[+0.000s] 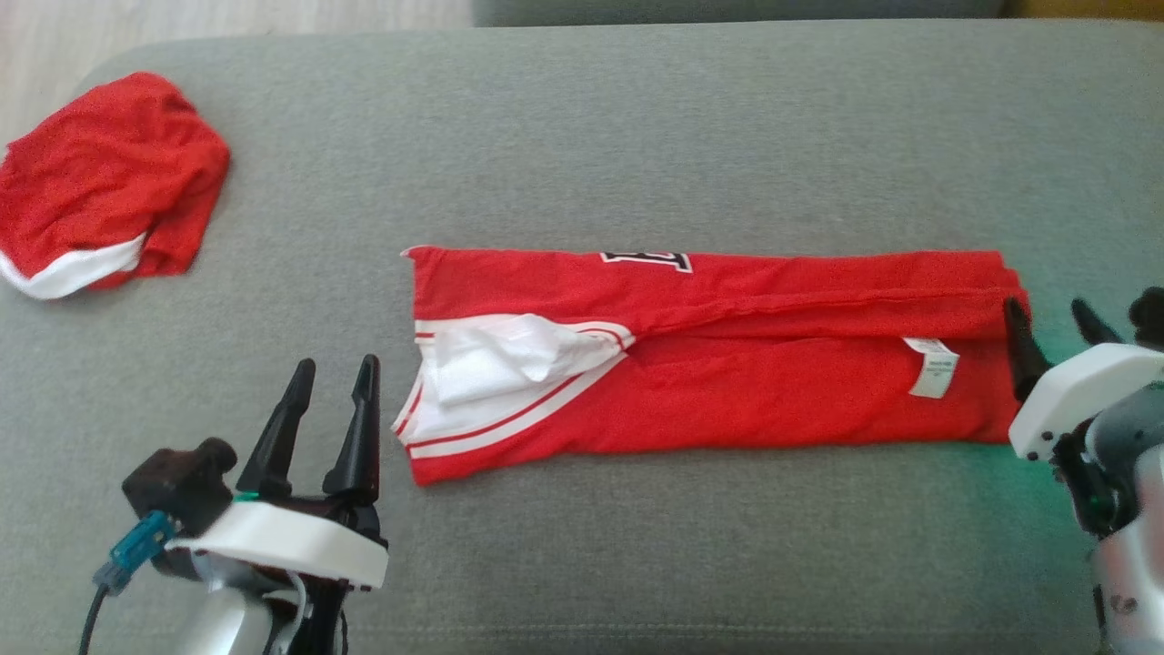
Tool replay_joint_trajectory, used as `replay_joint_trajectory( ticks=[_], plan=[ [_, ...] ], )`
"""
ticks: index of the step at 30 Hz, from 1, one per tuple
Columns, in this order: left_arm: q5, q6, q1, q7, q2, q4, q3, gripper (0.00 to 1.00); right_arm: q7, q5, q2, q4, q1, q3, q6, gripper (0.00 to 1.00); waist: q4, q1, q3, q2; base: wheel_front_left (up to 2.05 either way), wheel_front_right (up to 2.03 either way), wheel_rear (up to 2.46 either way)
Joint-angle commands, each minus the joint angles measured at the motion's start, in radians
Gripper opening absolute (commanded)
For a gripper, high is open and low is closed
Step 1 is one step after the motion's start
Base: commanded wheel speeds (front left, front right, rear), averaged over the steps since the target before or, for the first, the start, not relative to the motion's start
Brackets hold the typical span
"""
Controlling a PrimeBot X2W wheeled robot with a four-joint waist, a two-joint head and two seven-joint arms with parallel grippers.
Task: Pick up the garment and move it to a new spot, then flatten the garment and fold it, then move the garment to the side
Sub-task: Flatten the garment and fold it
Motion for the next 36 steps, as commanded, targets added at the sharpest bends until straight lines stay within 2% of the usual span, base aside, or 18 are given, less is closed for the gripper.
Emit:
replay_joint_trajectory(
  ticks=[1, 6, 15, 16, 18, 20, 21, 22, 31, 36],
  plan=[
    [0.008, -0.003, -0.049, -0.01, 0.007, -0.025, 0.038, 1.0, 0.002, -0.006, -0.02, -0.015, -0.03, 0.016, 0.007, 1.0, 0.014, -0.0001, 0.003, 0.0, 0.0, 0.0, 0.0],
    [0.008, -0.005, -0.046, -0.011, -0.003, -0.019, 0.044, 1.0, 0.018, -0.008, -0.019, 0.082, -0.044, 0.025, 0.007, 1.0, 0.04, -0.0001, 0.007, 0.0, 0.0, 0.0, 0.0],
    [0.011, -0.014, -0.044, -0.013, -0.011, -0.009, 0.057, 1.0, 0.017, 0.003, -0.012, 0.171, -0.055, 0.073, 0.007, 0.99, 0.051, -0.0001, 0.01, 0.0, 0.0, 0.0, 0.0],
    [0.011, -0.015, -0.044, -0.013, -0.012, -0.008, 0.058, 1.0, 0.016, 0.004, -0.008, 0.178, -0.056, 0.08, 0.007, 0.86, 0.05, -0.0001, 0.01, 0.0, 0.0, 0.0, 0.0],
    [0.013, -0.015, -0.043, -0.014, -0.013, -0.008, 0.061, 1.0, 0.01, 0.007, -0.003, 0.192, -0.06, 0.089, 0.007, 0.47, 0.049, -0.0001, 0.01, 0.0, 0.0, 0.0, 0.0],
    [0.014, -0.015, -0.042, -0.014, -0.013, -0.008, 0.064, 1.0, 0.001, 0.011, 0.0, 0.207, -0.068, 0.093, 0.007, 0.33, 0.046, -0.0001, 0.011, 0.0, 0.0, 0.0, 0.0],
    [0.015, -0.015, -0.042, -0.014, -0.014, -0.008, 0.066, 1.0, -0.005, 0.011, 0.0, 0.215, -0.073, 0.093, 0.007, 0.21, 0.045, -0.0001, 0.011, 0.0, 0.0, 0.0, 0.0],
    [0.016, -0.016, -0.042, -0.014, -0.014, -0.008, 0.067, 1.0, -0.009, 0.009, 0.001, 0.223, -0.078, 0.094, 0.007, 0.0, 0.043, -0.0001, 0.011, 0.0, 0.0, 0.0, 0.0],
    [0.022, -0.017, -0.041, -0.014, -0.017, -0.008, 0.071, 1.0, -0.066, 0.006, -0.014, 0.242, -0.125, 0.081, 0.007, 0.0, 0.018, -0.0001, 0.005, 0.0, 0.0, 0.0, 0.0],
    [0.024, -0.02, -0.039, -0.014, -0.022, -0.005, 0.067, 1.0, -0.082, 0.011, -0.058, 0.213, -0.114, 0.042, 0.007, 0.0, -0.006, -0.0001, -0.004, 0.0, 0.0, 0.0, 0.0]
  ],
)
